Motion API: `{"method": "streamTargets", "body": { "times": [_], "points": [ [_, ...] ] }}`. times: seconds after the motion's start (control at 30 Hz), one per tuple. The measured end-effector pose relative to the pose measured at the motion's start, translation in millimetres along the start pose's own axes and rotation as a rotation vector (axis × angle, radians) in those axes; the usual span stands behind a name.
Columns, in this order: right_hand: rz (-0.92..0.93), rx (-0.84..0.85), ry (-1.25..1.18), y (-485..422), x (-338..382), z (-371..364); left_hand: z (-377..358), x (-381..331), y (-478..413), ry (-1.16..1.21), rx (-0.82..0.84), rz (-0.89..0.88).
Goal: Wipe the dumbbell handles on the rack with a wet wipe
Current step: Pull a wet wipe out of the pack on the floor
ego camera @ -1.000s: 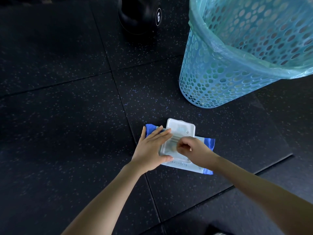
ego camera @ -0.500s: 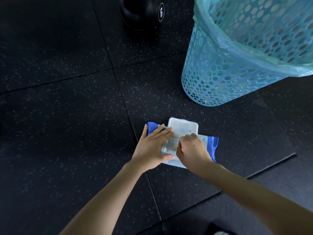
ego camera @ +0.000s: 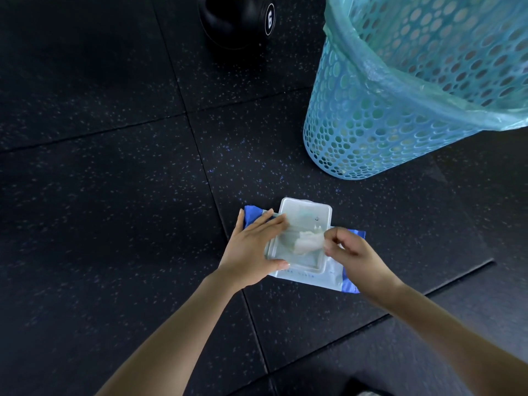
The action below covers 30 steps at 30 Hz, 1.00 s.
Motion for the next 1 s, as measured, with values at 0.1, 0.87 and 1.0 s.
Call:
{"method": "streamTargets", "body": {
  "times": [0.1,0.87,1.0],
  "points": [
    [0.046,-0.012,-0.052,-1.1,7.4,8.3,2.5,-3.2,-0.2,-0.001,0.016,0.02],
    [0.223,-0.193,0.202,18.7,67.6,-2.2,63.3,-62.6,32.8,1.116,-0.191,0.239],
    [0.181,-0.2,0.101,18.7,95.6,14.5,95.9,-65.1,32.3,1.164,-0.245,0.314]
  ]
}}
Point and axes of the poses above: each hand's wrist, its own y-axis away from the middle knuckle, its own z-axis out of the back of the hand, x = y × z, the point moved 2 cm from there along -y, towards the middle knuckle, and after that the axes turned 5 degrees about x, right-handed, at the moved point
